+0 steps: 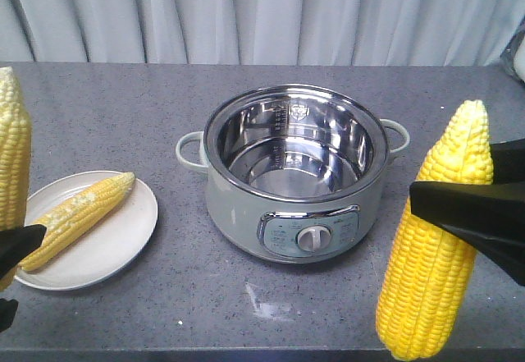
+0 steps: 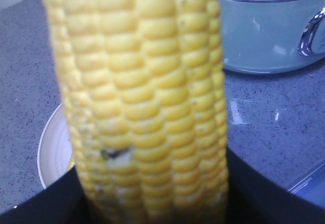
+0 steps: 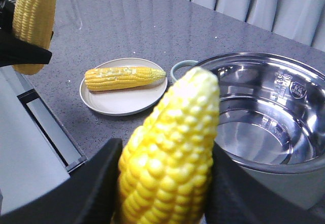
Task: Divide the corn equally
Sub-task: 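Turn the base away from the pot while holding both cobs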
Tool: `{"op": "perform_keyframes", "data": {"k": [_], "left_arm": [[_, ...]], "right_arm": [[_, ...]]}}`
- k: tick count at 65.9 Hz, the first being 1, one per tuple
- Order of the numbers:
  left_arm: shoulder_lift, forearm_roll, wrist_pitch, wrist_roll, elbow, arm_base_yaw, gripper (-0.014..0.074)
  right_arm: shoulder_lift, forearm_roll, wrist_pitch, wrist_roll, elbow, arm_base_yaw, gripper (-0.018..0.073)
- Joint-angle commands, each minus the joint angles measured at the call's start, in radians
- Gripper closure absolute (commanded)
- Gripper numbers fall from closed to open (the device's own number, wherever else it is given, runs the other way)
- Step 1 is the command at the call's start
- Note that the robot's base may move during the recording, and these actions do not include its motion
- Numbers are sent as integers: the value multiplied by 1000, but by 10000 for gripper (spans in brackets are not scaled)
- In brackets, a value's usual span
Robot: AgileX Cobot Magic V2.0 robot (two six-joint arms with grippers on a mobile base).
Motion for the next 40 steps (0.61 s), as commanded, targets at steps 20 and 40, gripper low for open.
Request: {"op": "perform_keyframes", "data": {"k": [20,40], "left_arm": [[-4,3,-64,0,-28,-1,279],[-4,3,-64,0,-28,-1,279]], "right_arm": [[-4,50,-40,-8,-25,0,352],[-4,50,-40,-8,-25,0,352]]}}
